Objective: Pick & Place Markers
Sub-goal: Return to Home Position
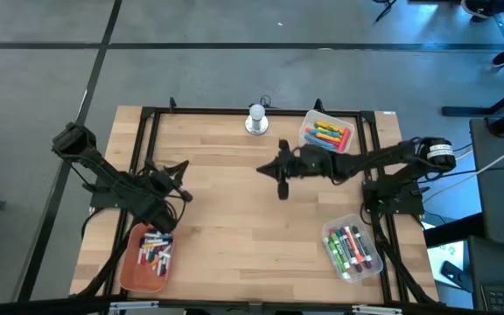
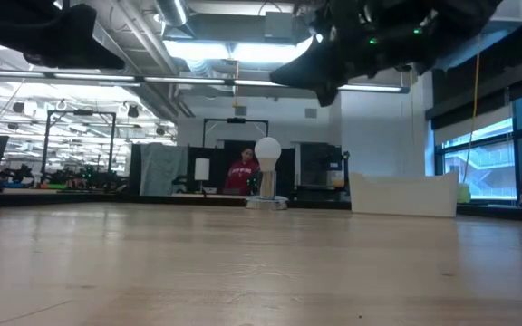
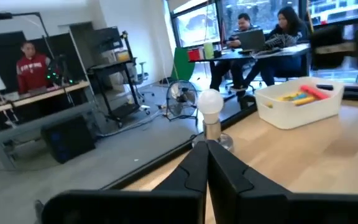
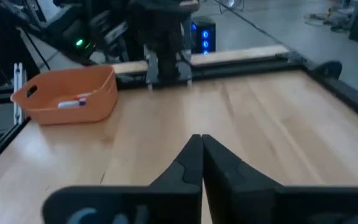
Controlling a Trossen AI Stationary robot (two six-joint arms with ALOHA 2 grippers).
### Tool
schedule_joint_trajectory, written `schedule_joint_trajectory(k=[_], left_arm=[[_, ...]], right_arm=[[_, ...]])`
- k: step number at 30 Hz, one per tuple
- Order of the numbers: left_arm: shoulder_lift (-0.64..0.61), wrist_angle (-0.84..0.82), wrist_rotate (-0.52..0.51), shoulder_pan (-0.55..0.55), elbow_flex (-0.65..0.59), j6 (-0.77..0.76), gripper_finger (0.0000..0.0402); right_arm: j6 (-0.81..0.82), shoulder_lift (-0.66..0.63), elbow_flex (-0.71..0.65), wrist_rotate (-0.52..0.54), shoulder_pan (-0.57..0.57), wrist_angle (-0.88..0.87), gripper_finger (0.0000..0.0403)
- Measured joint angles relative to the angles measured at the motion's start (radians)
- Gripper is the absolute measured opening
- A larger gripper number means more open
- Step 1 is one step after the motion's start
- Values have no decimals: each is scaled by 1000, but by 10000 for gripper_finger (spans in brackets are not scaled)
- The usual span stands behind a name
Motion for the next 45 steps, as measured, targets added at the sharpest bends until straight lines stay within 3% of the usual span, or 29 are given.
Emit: schedule_joint_trajectory(k=[6,14,18,21,26,28,36,39,42,45], left_arm=[[23,195,15,29,0,185,2],[103,654,186,102,0,588,2],[152,898,302,227,0,904,2],[169,1025,408,351,0,1141,2],[146,1064,547,523,0,1283,2],[127,1093,608,570,0,1375,2],[96,1485,1014,726,0,1863,3],[66,1556,1102,785,0,1890,2],[14,1589,1192,844,-12,1818,3],[-43,1822,1335,880,-129,1785,2]], right_arm=[[-32,-13,10,-112,-85,-9,8],[-144,-14,10,-165,-144,-43,9],[-148,-14,10,-166,-205,-43,9],[-126,-15,10,-244,-258,-44,9],[-30,-16,10,-471,-307,-100,9],[-21,-23,10,-514,-310,-163,9],[7,-120,10,-355,-279,-259,9],[2,-195,10,-321,-245,-275,10],[-40,-278,10,-244,-203,-330,10],[-97,-347,-27,-219,-167,-299,10]])
